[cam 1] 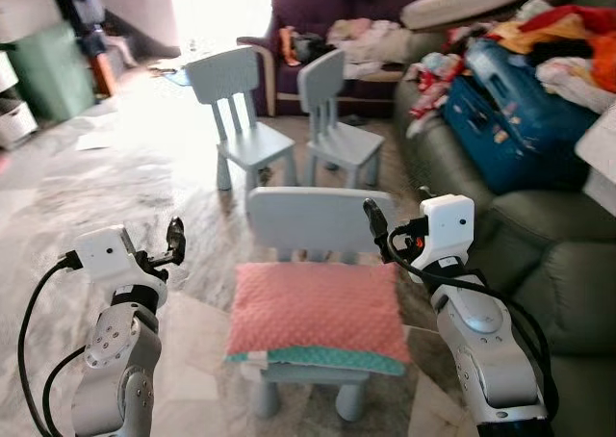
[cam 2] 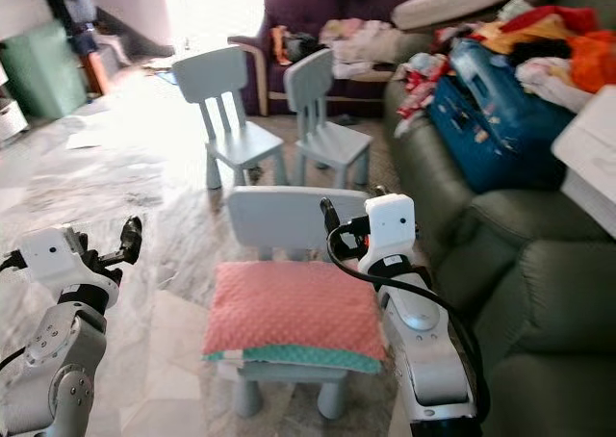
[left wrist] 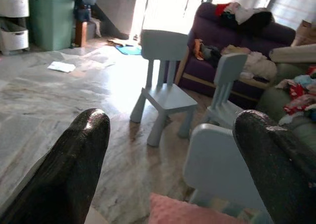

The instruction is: Move the pillow to the sofa

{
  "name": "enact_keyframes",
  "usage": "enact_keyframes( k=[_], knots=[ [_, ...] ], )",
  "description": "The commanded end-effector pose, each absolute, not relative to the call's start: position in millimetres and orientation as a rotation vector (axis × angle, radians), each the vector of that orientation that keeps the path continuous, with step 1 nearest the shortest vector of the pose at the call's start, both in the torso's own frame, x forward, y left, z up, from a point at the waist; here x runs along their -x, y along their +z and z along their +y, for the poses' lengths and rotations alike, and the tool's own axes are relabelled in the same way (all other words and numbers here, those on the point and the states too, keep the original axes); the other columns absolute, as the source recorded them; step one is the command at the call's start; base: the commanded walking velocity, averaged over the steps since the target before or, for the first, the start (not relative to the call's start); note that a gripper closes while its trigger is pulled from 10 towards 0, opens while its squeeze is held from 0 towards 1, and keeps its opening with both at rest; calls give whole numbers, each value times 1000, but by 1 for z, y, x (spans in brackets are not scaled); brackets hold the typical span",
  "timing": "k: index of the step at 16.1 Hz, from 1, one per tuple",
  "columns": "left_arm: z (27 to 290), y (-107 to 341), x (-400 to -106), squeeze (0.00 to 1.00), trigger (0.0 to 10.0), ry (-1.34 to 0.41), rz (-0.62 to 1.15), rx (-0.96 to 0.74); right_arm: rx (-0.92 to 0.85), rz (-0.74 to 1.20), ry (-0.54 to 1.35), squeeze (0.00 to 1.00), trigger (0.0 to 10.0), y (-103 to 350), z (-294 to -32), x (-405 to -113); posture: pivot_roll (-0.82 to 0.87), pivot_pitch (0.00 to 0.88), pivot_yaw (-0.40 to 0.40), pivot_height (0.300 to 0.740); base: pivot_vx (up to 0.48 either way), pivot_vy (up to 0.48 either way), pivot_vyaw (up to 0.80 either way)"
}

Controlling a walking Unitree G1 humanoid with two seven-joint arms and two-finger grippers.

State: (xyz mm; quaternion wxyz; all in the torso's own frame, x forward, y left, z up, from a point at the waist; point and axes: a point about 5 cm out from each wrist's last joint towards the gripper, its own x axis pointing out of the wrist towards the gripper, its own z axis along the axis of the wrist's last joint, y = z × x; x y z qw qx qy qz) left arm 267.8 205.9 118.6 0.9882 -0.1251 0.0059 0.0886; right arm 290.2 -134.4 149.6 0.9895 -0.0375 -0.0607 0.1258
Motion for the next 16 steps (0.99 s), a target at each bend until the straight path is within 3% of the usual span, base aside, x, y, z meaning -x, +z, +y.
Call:
enact_keyframes(
  k=[1,11,16],
  knots=[
    [204,118,-269,0,10000,179,22,237,89,-146,246,0,10000,155,-137,-289,-90,0,5,740,0,0,0],
    [203,124,-271,0,10000,152,-21,255,89,-156,249,0,10000,157,-136,-290,-91,0,3,740,0,0,0],
    [205,125,-271,0,10000,155,-30,257,95,-163,258,0,10000,158,-135,-290,-89,0,1,740,274,0,0]
  ],
)
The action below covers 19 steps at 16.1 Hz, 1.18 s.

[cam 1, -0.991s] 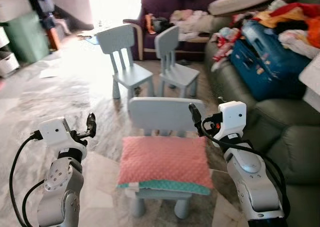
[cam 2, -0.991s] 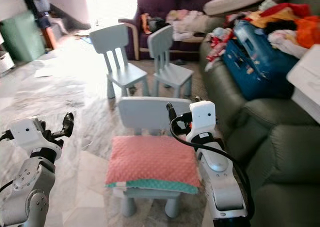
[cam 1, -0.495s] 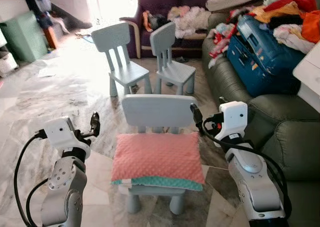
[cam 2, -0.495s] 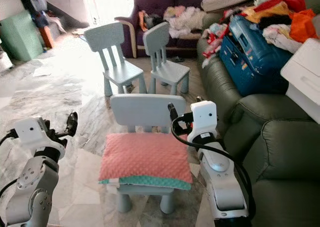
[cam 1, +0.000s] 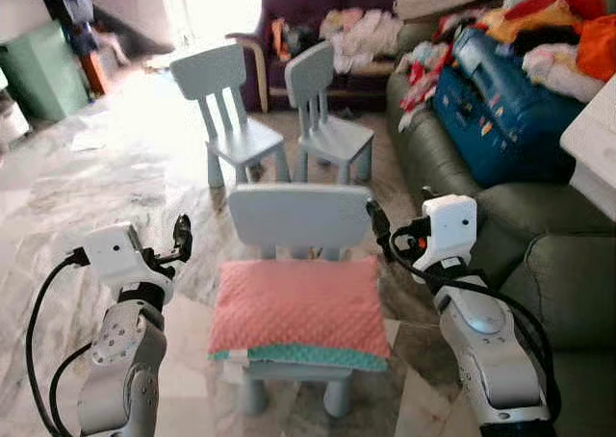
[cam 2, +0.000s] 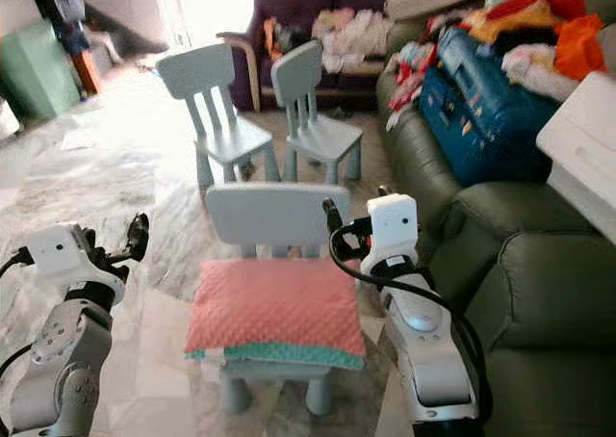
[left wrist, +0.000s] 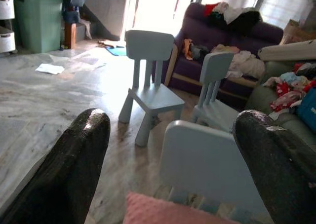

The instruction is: Move the pillow to the sofa

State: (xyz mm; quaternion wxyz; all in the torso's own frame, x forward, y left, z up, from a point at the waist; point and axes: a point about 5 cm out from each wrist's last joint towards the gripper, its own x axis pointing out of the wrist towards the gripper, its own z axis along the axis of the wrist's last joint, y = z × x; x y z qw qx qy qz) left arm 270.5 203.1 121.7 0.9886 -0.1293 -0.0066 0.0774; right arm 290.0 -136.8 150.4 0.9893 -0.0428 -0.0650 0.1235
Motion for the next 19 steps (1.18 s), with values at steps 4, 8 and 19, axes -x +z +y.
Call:
enact_keyframes(
  k=[4,8,19],
  knots=[
    [205,125,-271,0,10000,153,-30,256,96,-166,262,0,10000,158,-135,-291,-86,0,-1,740,323,0,0],
    [205,124,-271,0,10000,152,-26,256,95,-165,264,0,10000,157,-135,-291,-84,0,-1,740,340,0,0],
    [202,124,-269,0,10000,139,-24,253,96,-159,265,0,10000,155,-134,-290,-86,0,-2,740,257,0,0]
  ],
)
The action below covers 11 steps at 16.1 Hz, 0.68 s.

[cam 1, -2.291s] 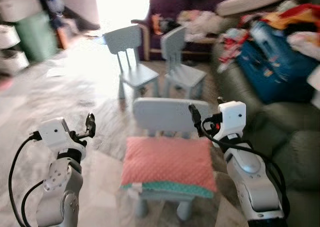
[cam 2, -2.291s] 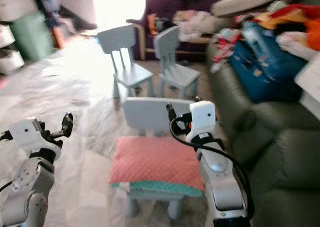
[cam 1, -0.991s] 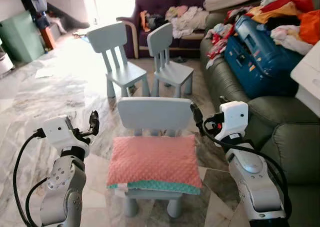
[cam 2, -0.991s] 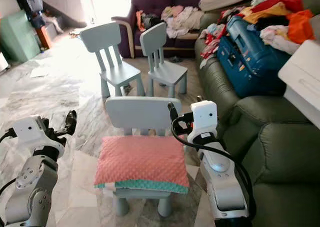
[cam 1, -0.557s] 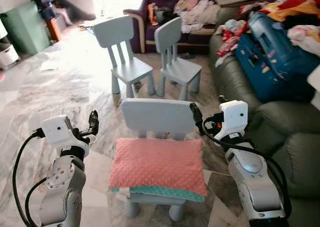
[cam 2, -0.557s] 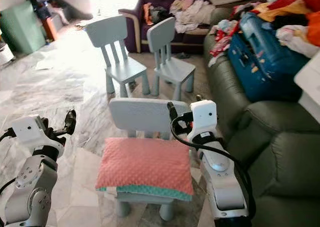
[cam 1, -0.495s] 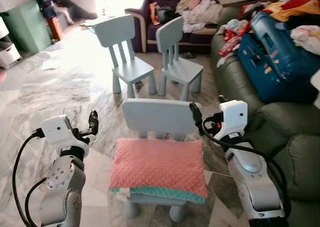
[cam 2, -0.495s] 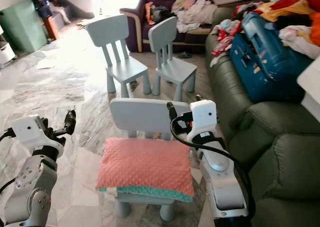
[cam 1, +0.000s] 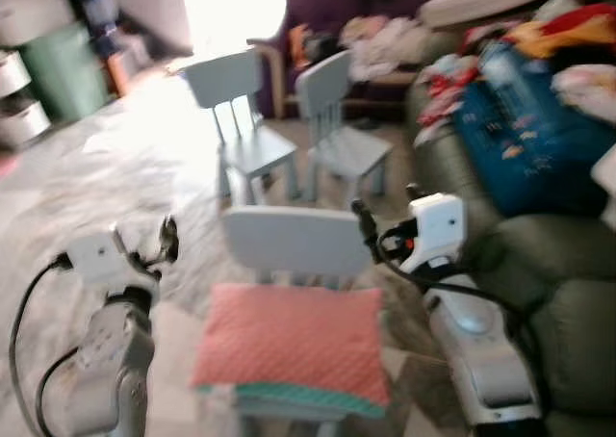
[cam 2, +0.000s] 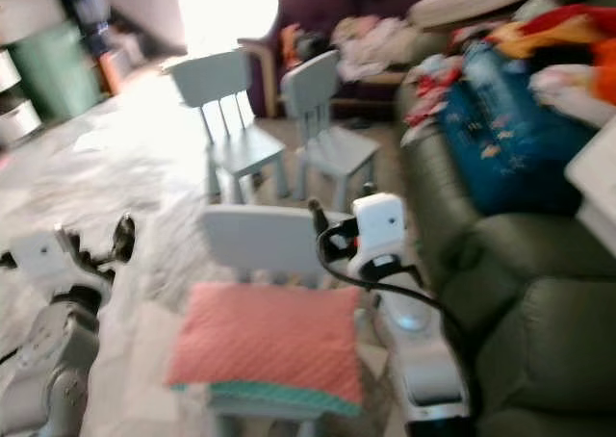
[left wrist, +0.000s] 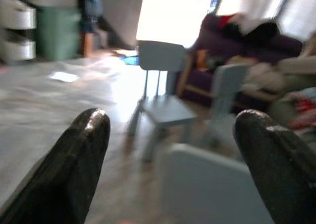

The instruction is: Move the pillow to the sofa

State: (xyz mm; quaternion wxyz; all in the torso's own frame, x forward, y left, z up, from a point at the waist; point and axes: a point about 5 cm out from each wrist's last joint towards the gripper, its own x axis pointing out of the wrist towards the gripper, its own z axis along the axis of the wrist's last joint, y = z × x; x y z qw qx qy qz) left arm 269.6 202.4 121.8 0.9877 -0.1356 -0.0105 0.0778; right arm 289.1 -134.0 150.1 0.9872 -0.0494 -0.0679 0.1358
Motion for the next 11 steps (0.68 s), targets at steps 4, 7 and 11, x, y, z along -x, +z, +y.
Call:
enact_keyframes(
  k=[4,7,11],
  knots=[
    [201,122,-269,0,10000,140,-19,272,97,-156,263,0,10000,155,-134,-289,-87,0,-2,740,122,0,0],
    [201,120,-269,0,10000,168,-2,264,98,-155,263,0,10000,154,-135,-289,-88,0,0,740,0,0,0],
    [202,120,-270,0,10000,179,1,260,97,-155,263,0,10000,154,-135,-288,-89,0,-1,740,0,0,0]
  ],
)
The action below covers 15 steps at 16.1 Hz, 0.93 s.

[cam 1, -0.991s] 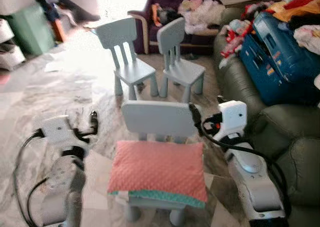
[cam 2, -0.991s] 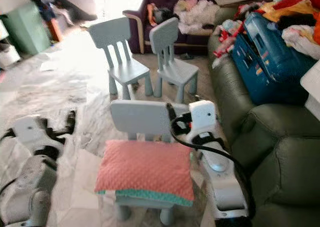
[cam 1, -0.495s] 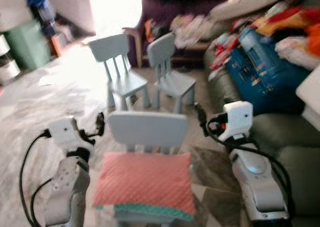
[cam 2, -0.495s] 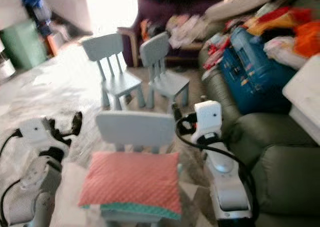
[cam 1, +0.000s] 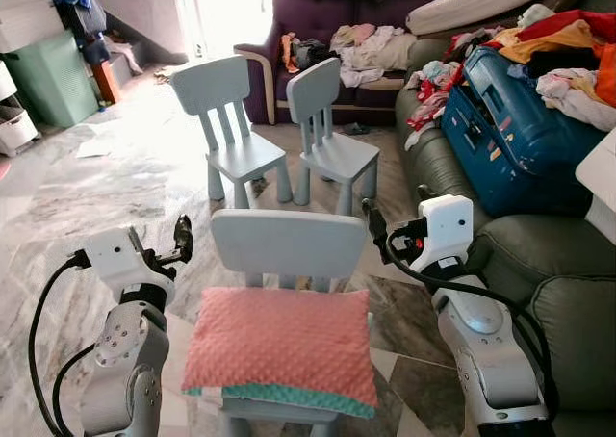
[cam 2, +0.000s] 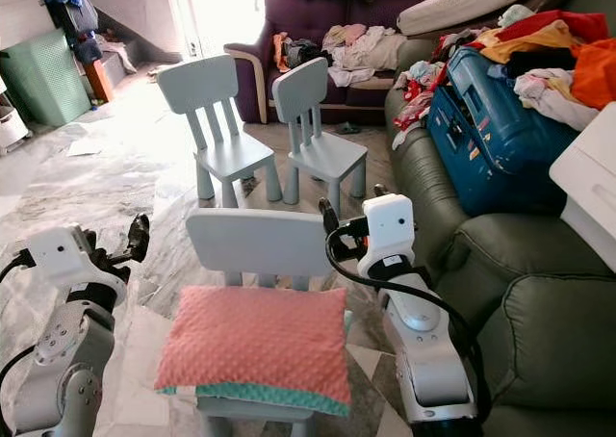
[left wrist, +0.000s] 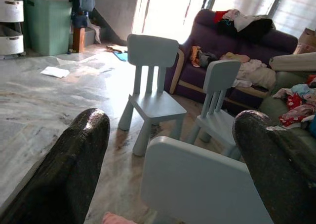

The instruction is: Move the pillow to the sofa

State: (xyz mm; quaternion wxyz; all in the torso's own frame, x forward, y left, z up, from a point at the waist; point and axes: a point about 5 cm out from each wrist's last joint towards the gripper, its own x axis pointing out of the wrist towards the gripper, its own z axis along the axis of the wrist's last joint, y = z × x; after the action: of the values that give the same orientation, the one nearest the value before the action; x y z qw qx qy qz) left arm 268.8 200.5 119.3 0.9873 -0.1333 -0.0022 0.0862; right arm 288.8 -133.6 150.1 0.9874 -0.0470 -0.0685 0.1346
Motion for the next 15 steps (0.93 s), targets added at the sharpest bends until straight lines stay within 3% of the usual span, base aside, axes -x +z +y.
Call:
enact_keyframes(
  k=[1,6,10,15],
  knots=[
    [201,121,-270,0,10000,176,-3,258,97,-154,263,0,10000,154,-134,-289,-89,0,-1,740,0,0,0],
    [198,126,-271,0,10000,132,-34,271,97,-153,266,0,10000,154,-134,-289,-88,0,-2,740,0,0,0],
    [198,125,-270,0,10000,130,-34,273,99,-153,268,0,10000,154,-134,-290,-87,0,-3,740,253,0,0],
    [201,115,-270,0,10000,192,32,268,99,-151,271,0,10000,154,-134,-290,-85,0,-5,740,0,0,0]
  ],
)
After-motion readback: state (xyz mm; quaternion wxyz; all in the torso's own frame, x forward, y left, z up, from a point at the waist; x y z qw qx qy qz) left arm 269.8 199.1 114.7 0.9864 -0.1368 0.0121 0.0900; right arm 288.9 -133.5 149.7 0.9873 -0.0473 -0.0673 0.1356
